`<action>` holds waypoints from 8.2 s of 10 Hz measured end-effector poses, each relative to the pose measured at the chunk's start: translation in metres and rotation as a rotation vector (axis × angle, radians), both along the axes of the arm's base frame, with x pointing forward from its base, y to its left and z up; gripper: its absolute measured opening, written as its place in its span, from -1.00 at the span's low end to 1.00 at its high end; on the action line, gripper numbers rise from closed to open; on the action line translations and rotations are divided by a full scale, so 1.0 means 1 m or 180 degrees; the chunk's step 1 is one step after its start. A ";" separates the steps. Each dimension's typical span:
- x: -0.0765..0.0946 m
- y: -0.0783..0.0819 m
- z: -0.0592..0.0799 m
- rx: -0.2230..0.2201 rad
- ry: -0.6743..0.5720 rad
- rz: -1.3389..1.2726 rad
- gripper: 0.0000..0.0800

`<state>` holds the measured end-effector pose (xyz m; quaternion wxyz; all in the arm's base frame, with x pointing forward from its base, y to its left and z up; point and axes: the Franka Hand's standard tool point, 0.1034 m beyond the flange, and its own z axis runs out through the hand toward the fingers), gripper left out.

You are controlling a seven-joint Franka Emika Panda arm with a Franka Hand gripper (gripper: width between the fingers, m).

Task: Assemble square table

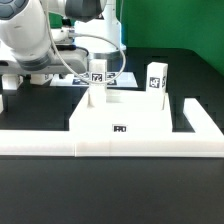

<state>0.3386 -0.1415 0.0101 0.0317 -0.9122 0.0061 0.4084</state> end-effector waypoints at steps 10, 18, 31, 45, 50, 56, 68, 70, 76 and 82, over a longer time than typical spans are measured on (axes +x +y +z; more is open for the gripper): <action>-0.005 -0.001 0.001 -0.0018 0.0036 0.0014 0.62; -0.006 -0.010 0.012 0.0006 0.0018 -0.0035 0.62; -0.004 -0.009 0.014 0.0036 0.0004 0.0004 0.62; -0.036 -0.018 -0.003 -0.0053 0.0351 -0.0051 0.62; -0.036 -0.018 -0.003 -0.0053 0.0352 -0.0051 -0.24; -0.035 -0.017 -0.003 -0.0052 0.0347 -0.0046 -0.24; 0.034 -0.001 0.076 0.0116 -0.0275 0.0187 -0.26; 0.048 0.001 0.083 0.0094 -0.0754 0.0227 -0.26; 0.138 0.015 0.125 0.0003 -0.2127 -0.0036 -0.26; 0.165 0.027 0.132 -0.0290 -0.3434 0.0250 -0.26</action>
Offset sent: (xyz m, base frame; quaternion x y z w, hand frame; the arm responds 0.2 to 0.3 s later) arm -0.0154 0.0015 0.0022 -0.0064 -0.0244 0.0292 0.9993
